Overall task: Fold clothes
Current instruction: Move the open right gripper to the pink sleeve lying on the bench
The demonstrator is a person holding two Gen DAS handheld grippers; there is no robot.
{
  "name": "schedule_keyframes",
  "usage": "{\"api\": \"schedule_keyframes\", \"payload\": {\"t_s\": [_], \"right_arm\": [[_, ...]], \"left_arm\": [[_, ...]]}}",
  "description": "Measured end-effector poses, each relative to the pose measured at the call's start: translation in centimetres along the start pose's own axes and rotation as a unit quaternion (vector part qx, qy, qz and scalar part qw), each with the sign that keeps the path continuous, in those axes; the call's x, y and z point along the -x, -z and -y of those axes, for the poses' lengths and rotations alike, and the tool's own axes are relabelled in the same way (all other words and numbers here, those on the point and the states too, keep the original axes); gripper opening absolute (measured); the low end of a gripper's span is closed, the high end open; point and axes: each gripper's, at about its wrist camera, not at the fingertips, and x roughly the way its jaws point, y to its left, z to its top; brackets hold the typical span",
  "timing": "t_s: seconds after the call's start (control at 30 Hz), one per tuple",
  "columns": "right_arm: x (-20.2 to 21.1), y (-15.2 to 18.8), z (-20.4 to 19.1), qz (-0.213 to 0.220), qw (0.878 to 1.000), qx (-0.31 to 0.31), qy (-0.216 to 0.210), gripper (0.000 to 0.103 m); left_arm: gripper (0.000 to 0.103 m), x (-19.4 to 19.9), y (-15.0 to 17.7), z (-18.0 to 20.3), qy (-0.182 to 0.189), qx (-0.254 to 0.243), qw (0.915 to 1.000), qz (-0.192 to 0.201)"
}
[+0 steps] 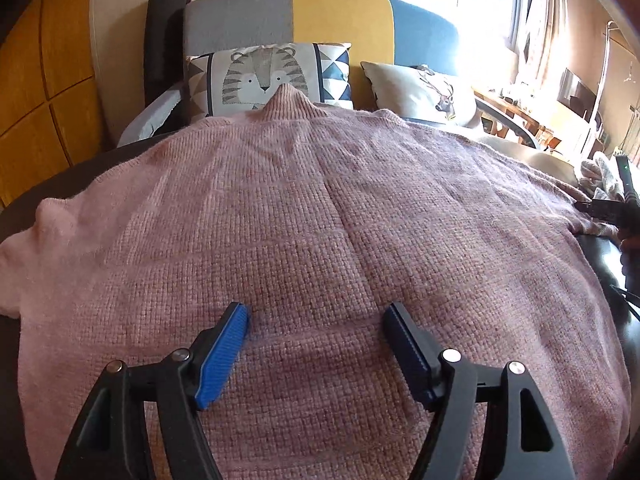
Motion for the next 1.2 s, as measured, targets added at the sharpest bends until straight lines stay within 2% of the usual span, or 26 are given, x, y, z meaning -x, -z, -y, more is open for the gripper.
{"api": "schedule_keyframes", "payload": {"t_s": [0.2,0.37,0.47,0.63,0.7,0.9,0.97,1.0,1.03,1.1,1.2], "right_arm": [[0.2,0.1,-0.9,0.000,1.000,0.019,0.023,0.031],[0.9,-0.4,-2.4,-0.024,0.998,0.033,0.045,0.031],[2.5,-0.2,-4.2,-0.008,1.000,0.022,0.020,0.032],[1.7,1.1,-7.7,-0.028,0.997,0.071,0.015,0.035],[1.5,1.4,-7.4,-0.023,0.998,0.056,0.014,0.039],[3.3,1.7,-3.6,-0.009,0.999,-0.014,-0.032,0.040],[4.2,2.0,-1.4,-0.008,0.998,-0.046,-0.045,0.042],[4.4,2.3,-0.2,-0.013,0.997,-0.059,-0.048,0.047],[4.5,2.6,1.0,-0.017,0.996,-0.071,-0.051,0.052],[4.8,3.3,3.6,-0.024,0.993,-0.097,-0.055,0.052],[5.1,4.1,6.7,-0.024,0.991,-0.127,-0.042,0.052]], "left_arm": [[0.075,0.0,0.0,-0.1,-0.003,0.000,1.0000,0.000],[0.075,0.2,0.0,-0.3,0.001,0.004,1.0000,0.000],[0.075,0.2,0.0,-0.3,0.000,0.004,1.0000,-0.001],[0.075,0.1,-0.2,-0.4,0.005,0.008,0.9999,-0.003],[0.075,0.1,-0.3,-0.2,0.001,0.006,1.0000,-0.004],[0.074,0.2,-1.9,1.2,-0.044,0.008,0.9986,-0.029],[0.074,0.1,-3.3,2.1,-0.038,0.020,0.9987,-0.029],[0.074,0.1,-4.2,2.9,-0.034,0.022,0.9988,-0.027],[0.074,0.1,-5.2,4.1,-0.035,0.013,0.9991,-0.020],[0.074,0.0,-7.1,6.5,-0.037,-0.005,0.9993,-0.006],[0.074,-0.5,-10.0,11.6,-0.038,-0.066,0.9971,0.010]]}}
